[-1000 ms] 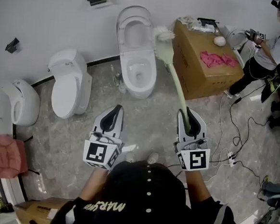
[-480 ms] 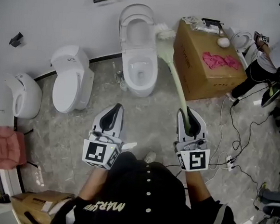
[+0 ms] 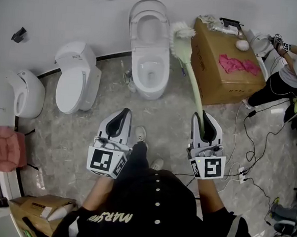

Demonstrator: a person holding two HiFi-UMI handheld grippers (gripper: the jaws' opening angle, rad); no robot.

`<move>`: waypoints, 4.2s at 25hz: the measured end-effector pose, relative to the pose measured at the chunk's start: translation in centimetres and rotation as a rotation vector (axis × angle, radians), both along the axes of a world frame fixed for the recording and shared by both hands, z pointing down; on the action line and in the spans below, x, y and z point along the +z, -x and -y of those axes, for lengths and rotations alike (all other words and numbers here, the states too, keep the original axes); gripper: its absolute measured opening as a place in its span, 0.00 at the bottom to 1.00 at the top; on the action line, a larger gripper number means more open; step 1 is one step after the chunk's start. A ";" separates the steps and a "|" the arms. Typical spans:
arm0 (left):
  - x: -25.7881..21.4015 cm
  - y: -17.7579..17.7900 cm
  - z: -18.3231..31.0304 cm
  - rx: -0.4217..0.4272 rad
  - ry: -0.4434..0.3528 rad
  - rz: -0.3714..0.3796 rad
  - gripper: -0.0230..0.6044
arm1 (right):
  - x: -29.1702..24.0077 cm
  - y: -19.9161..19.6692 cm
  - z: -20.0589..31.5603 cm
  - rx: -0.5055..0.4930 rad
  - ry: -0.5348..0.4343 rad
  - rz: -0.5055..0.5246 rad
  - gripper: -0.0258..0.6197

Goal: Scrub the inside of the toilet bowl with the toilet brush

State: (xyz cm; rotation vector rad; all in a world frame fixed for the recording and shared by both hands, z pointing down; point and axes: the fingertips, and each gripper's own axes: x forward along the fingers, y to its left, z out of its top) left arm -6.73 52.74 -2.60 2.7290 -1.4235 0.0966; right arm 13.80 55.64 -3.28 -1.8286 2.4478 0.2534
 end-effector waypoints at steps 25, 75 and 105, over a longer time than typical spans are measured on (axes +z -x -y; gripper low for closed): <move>-2.2 3.2 19.1 0.004 -0.040 -0.048 0.09 | -2.4 2.8 18.3 0.019 -0.017 -0.057 0.17; -1.9 -4.5 49.6 -0.020 -0.034 -0.036 0.09 | -1.1 -4.0 49.6 -0.040 -0.004 -0.042 0.17; 1.9 -4.7 55.6 -0.029 0.055 0.022 0.09 | 5.5 -2.5 58.6 -0.107 0.138 -0.069 0.17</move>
